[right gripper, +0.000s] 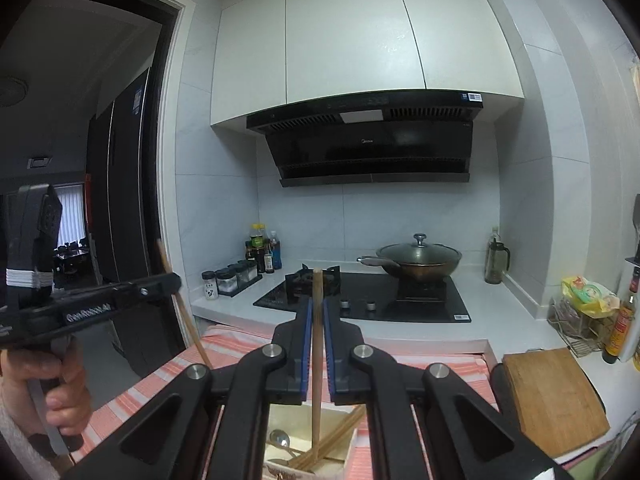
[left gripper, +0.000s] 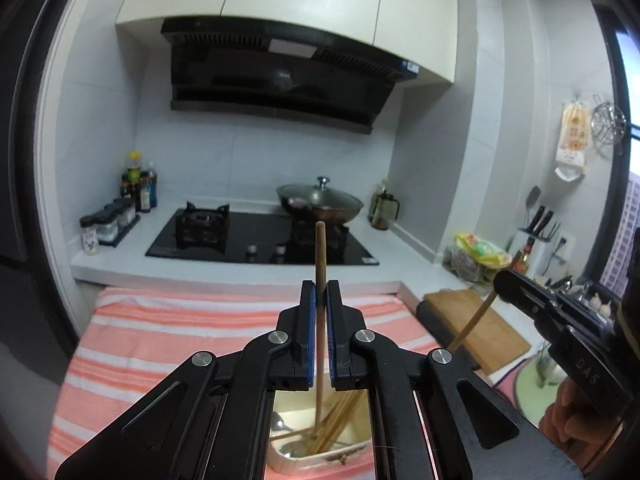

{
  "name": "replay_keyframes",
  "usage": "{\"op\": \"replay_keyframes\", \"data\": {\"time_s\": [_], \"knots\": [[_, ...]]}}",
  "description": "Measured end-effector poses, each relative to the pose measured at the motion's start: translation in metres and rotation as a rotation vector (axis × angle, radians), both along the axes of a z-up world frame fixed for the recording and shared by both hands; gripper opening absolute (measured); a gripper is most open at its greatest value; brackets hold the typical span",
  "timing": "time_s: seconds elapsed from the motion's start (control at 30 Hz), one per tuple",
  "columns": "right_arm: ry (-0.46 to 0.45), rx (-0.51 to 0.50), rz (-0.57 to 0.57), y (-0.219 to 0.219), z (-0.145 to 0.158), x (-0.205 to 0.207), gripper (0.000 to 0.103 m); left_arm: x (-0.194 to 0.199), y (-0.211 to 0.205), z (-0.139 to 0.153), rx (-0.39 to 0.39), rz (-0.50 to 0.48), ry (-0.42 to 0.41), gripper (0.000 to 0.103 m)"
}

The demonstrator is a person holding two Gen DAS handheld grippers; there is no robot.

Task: Organize utensils
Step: 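Lift both chopsticks and carry them over the cream box with both tools, then open both tools over the box, dropping the chopsticks inside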

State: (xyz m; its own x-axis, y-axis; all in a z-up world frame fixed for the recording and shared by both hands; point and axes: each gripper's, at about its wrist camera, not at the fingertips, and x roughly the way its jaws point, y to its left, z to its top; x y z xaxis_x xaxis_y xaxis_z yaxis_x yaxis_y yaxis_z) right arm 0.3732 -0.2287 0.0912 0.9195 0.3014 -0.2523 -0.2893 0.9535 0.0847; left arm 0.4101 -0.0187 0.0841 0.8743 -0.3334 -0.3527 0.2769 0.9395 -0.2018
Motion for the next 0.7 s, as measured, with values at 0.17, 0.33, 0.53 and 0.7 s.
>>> {"op": "replay_keyframes", "data": {"time_s": [0.17,0.33,0.53,0.7], "knots": [[0.184,-0.003,0.029,0.019,-0.064,0.053,0.006,0.043,-0.005,-0.058,0.000,0.007,0.169,0.003],[0.433,0.038,0.089,0.022,-0.118,0.103,0.009,0.052,-0.009,-0.093,0.025,-0.009,0.267,0.008],[0.359,0.043,0.038,0.004,-0.104,0.071,0.068,-0.009,0.000,-0.076,0.105,0.031,0.120,0.103],[0.259,-0.130,-0.054,0.009,-0.078,0.017,0.087,-0.064,-0.002,-0.081,0.162,0.101,0.140,0.103]]}}
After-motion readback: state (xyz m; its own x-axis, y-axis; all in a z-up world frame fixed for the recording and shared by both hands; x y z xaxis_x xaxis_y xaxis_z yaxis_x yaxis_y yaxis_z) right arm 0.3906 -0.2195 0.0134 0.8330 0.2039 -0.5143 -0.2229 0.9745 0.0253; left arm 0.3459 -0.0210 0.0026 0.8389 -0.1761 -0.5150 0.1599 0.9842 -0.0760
